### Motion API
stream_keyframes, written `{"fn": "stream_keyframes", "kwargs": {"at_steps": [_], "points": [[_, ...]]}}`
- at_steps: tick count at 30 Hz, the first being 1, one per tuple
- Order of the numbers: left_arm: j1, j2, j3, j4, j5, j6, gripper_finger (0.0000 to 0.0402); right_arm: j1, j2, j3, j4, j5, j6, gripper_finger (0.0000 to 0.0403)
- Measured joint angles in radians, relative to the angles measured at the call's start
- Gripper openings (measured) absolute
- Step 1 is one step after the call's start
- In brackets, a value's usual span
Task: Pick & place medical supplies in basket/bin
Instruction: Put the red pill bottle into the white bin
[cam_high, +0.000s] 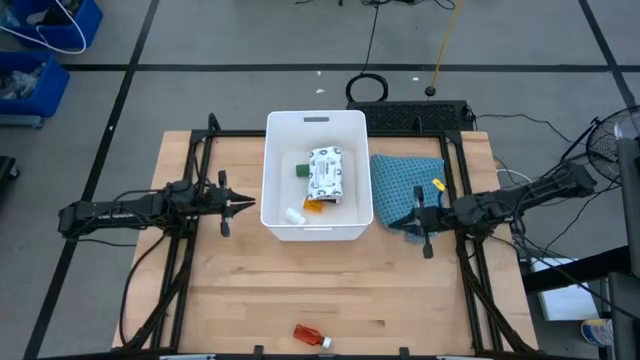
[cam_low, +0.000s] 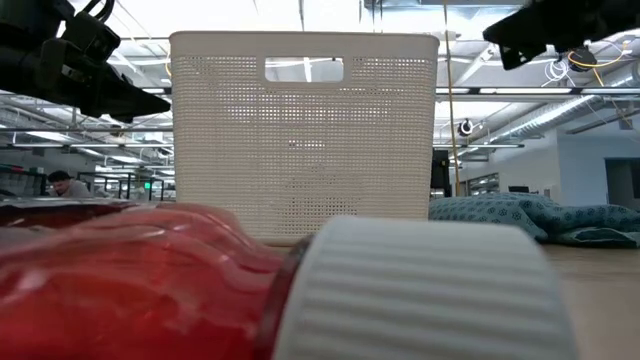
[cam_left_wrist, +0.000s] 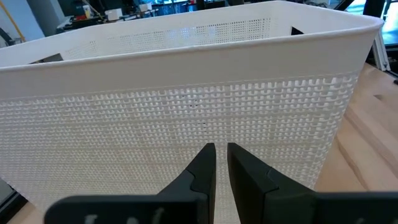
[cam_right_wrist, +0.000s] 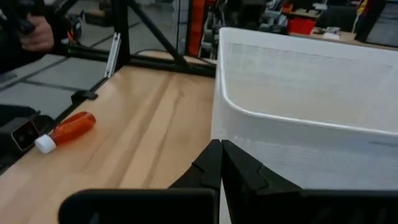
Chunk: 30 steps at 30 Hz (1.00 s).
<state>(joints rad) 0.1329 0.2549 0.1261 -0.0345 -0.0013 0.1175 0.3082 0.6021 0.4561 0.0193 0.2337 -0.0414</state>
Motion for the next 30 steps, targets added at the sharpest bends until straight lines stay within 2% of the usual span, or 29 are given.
{"fn": "stream_keyframes", "kwargs": {"at_steps": [8, 11, 15, 24, 26, 30], "points": [[0.000, 0.000, 0.000, 0.000, 0.000, 0.001, 0.0047, -0.006, -0.171, -0.048, -0.112, -0.007, -0.010, 0.0000], [0.000, 0.000, 0.000, 0.000, -0.001, 0.005, 0.0047, -0.006, -0.232, -0.094, -0.069, -0.051, -0.022, 0.0000], [0.000, 0.000, 0.000, -0.004, 0.000, 0.004, 0.0047, -0.006, -0.288, -0.190, 0.042, -0.052, -0.035, 0.0000], [0.000, 0.000, 0.000, -0.071, 0.001, -0.006, 0.0047, -0.006, -0.307, -0.350, 0.270, -0.025, -0.049, 0.0000], [0.000, 0.000, 0.000, -0.058, 0.052, -0.037, 0.0047, -0.006, -0.307, -0.376, 0.310, -0.026, -0.070, 0.0000], [-0.027, 0.000, 0.000, -0.014, 0.225, -0.116, 0.0047, -0.006, -0.307, -0.387, 0.328, -0.026, -0.101, 0.0000]]}}
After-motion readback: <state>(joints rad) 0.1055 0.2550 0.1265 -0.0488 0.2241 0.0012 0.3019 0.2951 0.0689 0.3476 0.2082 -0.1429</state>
